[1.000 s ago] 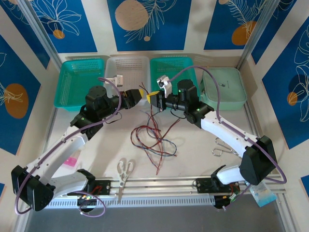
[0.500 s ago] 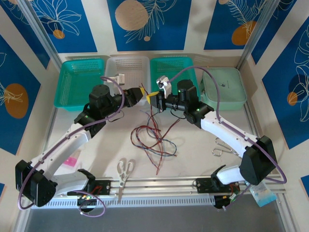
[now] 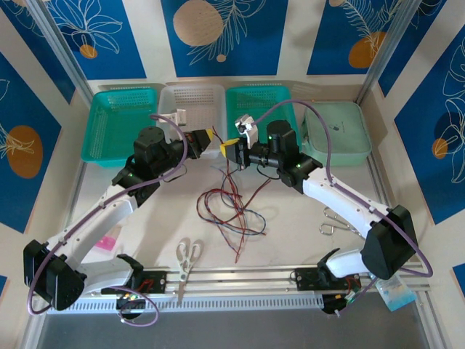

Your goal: Untangle the cables

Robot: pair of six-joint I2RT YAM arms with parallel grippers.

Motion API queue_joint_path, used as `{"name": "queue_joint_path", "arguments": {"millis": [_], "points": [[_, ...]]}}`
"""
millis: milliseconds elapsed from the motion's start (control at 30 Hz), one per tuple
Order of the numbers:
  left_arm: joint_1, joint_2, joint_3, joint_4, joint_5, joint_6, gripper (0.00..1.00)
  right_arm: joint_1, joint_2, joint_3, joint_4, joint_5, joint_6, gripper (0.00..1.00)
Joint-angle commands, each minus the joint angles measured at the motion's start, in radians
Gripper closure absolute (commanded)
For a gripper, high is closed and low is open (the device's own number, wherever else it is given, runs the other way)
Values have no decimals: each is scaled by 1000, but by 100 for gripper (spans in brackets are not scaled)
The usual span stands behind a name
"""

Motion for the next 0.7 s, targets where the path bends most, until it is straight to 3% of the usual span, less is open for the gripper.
{"name": "queue_joint_path", "arguments": {"millis": [0,133,167,233,267,300,467,667], "points": [[-6,-1,22,22,-17,8,100,5,-28,7,-1,-14,-18,100],[-6,-7,23,16,-17,14,100,5,-30,2,3,-12,-17,100],[-6,-7,23,16,-13,14,100,5,-32,2,1,-12,-14,94],[-6,-6,26,11,-5,17,100,2,-37,5,-10,-26,-15,56],[-5,-5,27,11,1,19,100,0,-42,8,-21,-18,-12,43],[-6,-4,28,10,6,20,100,-3,-47,6,-27,-23,-14,39],[-6,9,39,14,52,21,100,-58,-83,-11,-2,-90,39,36],[-5,28,46,28,97,17,100,-113,-28,84,3,-224,158,47]]}}
